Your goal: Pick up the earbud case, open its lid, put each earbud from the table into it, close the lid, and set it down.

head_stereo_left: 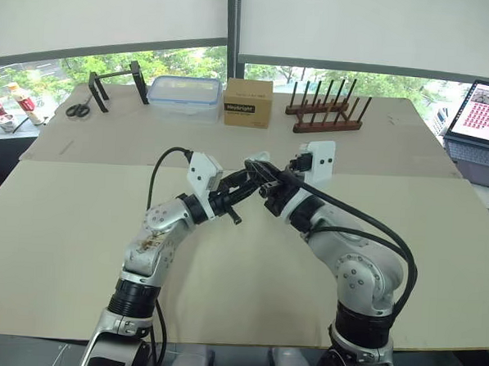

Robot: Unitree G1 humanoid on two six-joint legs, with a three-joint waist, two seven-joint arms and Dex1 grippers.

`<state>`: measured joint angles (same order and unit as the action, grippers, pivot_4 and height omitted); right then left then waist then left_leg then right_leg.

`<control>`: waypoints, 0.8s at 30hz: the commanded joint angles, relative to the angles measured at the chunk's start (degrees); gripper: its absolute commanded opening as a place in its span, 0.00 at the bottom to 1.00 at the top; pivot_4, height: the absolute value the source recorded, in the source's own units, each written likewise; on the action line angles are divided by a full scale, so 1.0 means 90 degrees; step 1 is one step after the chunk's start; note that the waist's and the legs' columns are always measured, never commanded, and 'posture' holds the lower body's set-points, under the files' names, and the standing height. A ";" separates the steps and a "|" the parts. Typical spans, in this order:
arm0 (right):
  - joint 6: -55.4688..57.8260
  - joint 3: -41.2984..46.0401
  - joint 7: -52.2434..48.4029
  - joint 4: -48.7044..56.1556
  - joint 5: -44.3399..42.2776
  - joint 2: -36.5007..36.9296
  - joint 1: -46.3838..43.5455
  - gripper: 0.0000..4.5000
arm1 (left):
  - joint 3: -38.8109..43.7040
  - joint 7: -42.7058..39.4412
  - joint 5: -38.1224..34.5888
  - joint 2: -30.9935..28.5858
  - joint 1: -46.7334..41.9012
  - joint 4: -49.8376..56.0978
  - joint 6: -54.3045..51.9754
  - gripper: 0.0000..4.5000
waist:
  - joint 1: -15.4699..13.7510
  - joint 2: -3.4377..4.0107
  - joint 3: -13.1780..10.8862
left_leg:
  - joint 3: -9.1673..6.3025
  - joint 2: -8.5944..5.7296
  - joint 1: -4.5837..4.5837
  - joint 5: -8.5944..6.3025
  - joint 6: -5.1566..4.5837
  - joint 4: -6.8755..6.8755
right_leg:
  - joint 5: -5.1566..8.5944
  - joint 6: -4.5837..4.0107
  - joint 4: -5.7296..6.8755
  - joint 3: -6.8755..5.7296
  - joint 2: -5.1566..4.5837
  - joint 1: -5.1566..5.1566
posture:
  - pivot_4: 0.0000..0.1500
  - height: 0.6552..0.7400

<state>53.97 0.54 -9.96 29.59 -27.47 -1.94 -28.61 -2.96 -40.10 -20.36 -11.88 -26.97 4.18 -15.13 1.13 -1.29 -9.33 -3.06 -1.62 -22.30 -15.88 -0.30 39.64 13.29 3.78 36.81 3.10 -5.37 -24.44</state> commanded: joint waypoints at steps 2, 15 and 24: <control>-0.0040 -0.0250 0.0124 0.0036 0.0067 0.0054 0.0188 0.08 | 0.0078 0.0085 -0.0117 0.0076 -0.0265 0.0353 0.0243 0.13 | 0.0003 0.0000 0.0000 | 0.0000 0.0000 0.0001 0.0000 0.0000 0.0000 | 0.0000 0.0000 0.0000 0.0000 0.0000 0.0000 | 1.00 1.00; -0.0458 -0.0183 0.0148 0.0474 0.0158 0.0650 0.0111 1.00 | 0.0055 0.0162 -0.0119 -0.0156 -0.0118 0.0481 0.0152 0.13 | -0.0012 0.0000 0.0000 | 0.0000 0.0001 0.0001 0.0000 0.0000 -0.0002 | 0.0000 0.0000 -0.0006 0.0000 0.0002 0.0003 | 1.00 1.00; -0.0048 0.0788 -0.0345 0.1069 -0.0952 0.1427 0.0110 1.00 | 0.0132 0.0086 -0.0121 -0.0222 -0.0076 0.0373 0.0188 0.13 | -0.0035 -0.0001 -0.0001 | -0.0001 0.0004 0.0000 -0.0001 -0.0001 -0.0003 | 0.0000 0.0000 -0.0009 -0.0001 0.0003 0.0007 | 1.00 1.00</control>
<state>53.04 4.96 -11.65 35.91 -33.27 9.86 -27.32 -2.72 -38.99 -20.48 -13.62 -26.98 6.23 -15.05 0.82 -1.30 -9.34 -3.06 -1.59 -22.30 -15.89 -0.31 39.62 13.29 3.78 36.68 3.09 -5.34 -24.35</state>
